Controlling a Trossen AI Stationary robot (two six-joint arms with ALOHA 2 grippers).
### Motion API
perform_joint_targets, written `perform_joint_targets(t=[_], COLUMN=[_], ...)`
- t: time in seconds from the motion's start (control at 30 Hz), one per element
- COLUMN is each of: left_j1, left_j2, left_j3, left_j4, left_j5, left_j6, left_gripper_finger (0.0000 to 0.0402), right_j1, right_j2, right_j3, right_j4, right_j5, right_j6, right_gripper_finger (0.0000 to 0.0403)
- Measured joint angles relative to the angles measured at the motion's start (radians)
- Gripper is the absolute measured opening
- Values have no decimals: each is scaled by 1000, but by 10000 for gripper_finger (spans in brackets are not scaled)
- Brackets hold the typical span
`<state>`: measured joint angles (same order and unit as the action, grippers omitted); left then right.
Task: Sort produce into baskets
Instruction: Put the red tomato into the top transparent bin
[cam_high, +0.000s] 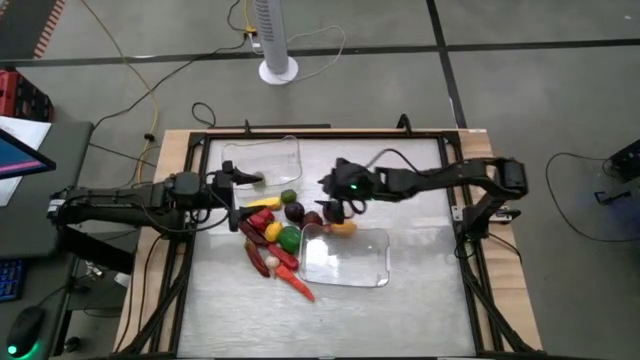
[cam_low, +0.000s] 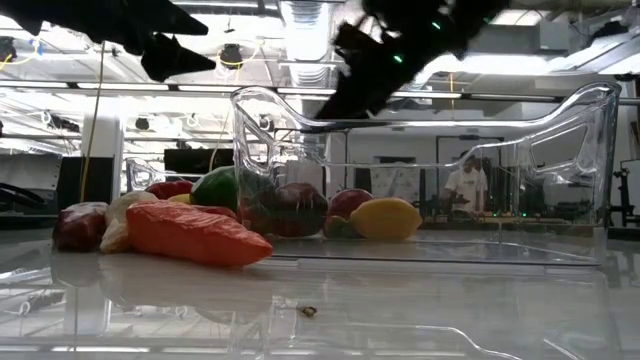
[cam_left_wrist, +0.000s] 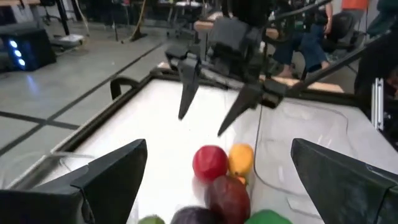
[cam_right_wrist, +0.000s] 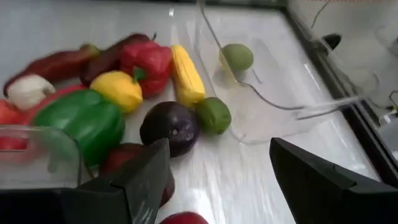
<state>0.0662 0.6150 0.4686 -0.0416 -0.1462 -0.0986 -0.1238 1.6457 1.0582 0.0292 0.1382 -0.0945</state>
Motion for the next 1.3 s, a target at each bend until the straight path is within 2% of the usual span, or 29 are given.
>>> perform_joint_targets(t=[0.1,0.17,0.27,0.43,0.57,0.73,0.9,1.17,1.3], left_j1=[0,1,1,1,1,1,3,26,26], left_j2=[30,50,80,117,120,116,116,116,116], left_j3=[0,0,0,0,0,0,2,15,15], left_j4=[18,38,62,114,126,125,122,114,109], left_j5=[-23,-26,-25,-26,-26,-26,-55,-71,-77], left_j6=[3,4,14,80,108,129,182,179,174], left_gripper_finger=[387,387,387,387,387,387,387,387,387], right_j1=[-28,-63,-111,-136,-158,-149,-153,-151,-149], right_j2=[-37,-56,-65,-60,-50,-9,31,135,177], right_j3=[-121,-155,-157,-160,-158,-155,-153,-143,-119], right_j4=[105,121,48,-55,-61,-75,-44,-15,-24], right_j5=[-39,-153,-308,-326,-416,-422,-413,-424,-424], right_j6=[33,65,79,11,-15,-72,-98,-114,-121], right_gripper_finger=[305,305,305,313,342,394,387,399,388])
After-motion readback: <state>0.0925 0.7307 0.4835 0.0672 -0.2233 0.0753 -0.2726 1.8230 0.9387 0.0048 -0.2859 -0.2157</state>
